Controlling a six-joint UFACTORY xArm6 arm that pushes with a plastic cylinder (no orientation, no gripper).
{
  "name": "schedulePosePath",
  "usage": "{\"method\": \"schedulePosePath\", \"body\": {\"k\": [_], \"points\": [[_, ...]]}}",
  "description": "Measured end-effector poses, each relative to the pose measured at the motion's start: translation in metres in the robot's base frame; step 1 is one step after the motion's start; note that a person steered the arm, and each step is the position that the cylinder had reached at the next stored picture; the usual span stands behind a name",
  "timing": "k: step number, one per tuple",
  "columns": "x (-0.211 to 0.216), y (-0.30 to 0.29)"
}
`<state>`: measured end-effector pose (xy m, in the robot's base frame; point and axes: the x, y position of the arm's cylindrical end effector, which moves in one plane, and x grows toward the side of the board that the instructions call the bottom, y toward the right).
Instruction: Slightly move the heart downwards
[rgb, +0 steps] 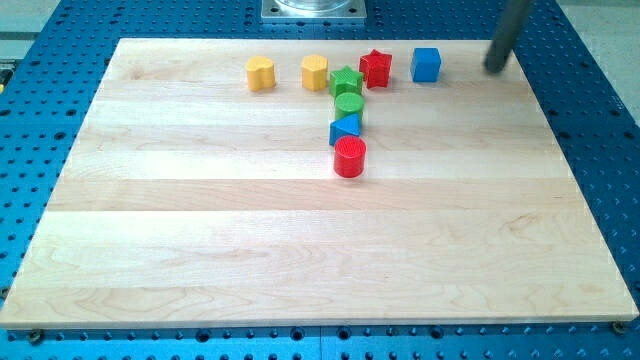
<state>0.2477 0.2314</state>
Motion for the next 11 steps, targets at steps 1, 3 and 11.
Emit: {"method": "schedulePosePath", "body": {"k": [1, 3, 11], "points": [[-0.004, -0.057], [-0.050, -0.090], [0.042, -0.361]]}}
